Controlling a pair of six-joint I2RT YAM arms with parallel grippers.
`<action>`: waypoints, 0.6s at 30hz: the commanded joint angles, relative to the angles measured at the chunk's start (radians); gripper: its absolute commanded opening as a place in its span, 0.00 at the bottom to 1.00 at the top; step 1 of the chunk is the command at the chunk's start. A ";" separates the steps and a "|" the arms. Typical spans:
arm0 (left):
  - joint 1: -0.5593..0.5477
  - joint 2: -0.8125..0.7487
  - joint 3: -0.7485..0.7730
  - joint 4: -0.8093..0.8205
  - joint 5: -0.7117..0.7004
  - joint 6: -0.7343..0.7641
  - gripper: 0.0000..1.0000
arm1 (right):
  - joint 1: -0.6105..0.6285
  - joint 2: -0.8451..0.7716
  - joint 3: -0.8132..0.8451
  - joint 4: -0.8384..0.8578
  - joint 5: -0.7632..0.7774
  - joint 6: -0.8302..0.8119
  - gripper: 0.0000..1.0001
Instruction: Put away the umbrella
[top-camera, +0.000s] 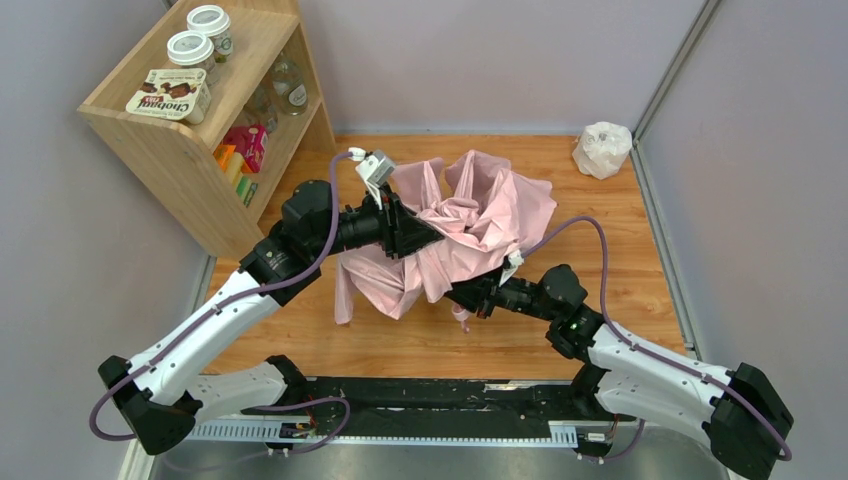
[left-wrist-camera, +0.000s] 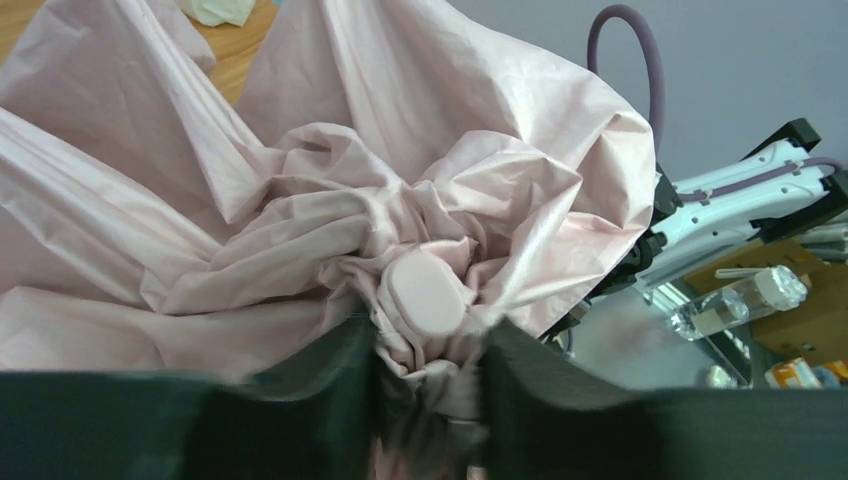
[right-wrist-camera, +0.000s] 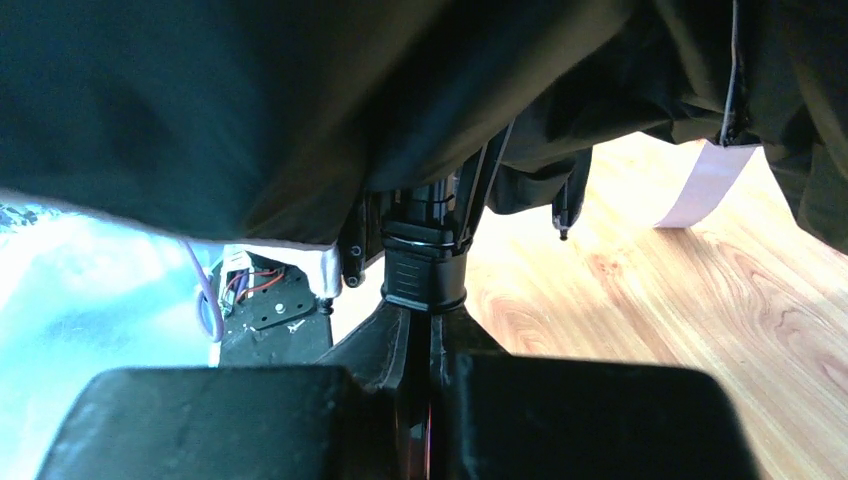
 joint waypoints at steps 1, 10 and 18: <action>0.003 0.007 -0.010 0.081 -0.004 0.012 0.58 | 0.024 -0.028 0.064 0.103 -0.135 -0.058 0.00; 0.005 0.026 -0.015 0.148 0.011 -0.029 0.40 | 0.036 -0.001 0.072 0.104 -0.158 -0.049 0.00; 0.003 -0.025 -0.072 0.231 0.031 0.046 0.00 | 0.049 -0.024 0.043 0.017 -0.054 0.003 0.04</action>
